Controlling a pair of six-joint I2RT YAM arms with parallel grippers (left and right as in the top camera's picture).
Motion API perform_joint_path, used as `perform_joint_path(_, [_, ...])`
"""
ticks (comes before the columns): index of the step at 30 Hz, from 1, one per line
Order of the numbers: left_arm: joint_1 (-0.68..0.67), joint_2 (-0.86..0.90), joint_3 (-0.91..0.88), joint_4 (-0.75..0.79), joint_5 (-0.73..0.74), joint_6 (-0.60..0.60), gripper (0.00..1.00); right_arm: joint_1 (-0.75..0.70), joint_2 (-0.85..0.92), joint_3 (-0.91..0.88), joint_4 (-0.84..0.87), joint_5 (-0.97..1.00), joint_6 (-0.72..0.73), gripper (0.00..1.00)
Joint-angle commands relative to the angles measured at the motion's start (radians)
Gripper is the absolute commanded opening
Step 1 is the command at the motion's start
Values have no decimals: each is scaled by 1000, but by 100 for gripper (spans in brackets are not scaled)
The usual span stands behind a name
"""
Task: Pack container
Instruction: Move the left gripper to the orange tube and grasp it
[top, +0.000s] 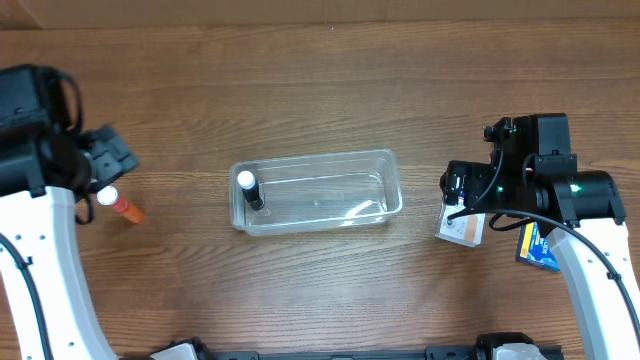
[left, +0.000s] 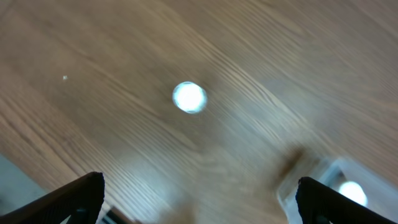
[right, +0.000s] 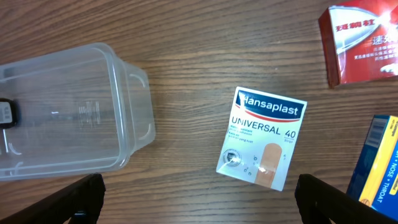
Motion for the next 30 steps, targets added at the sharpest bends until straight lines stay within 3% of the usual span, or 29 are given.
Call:
perform_joint_path(1, [111,24,-147,90,22,32,100,6,-10,30,6,5,0,100])
perform_joint_path(5, [149,120,-256,215,69,86,100,6,-10,30,5,5,0,100])
perform_joint_path(12, [148,352,-257,299,150,143,98,6,-10,30,5,5,0,100])
perform_joint_path(20, [148,385,-257,286,149,143,62,6,-10,30,5,5,0,100])
perform_joint_path(22, [147,385,-257,283,149,143,59,6,-10,30,5,5,0,100])
perform_joint_path(25, [147,385,-257,275,149,143,44,6,-10,30,5,5,0,100])
perform_joint_path(30, [147,385,-257,265,149,143,29,6,-10,30,5,5,0,100])
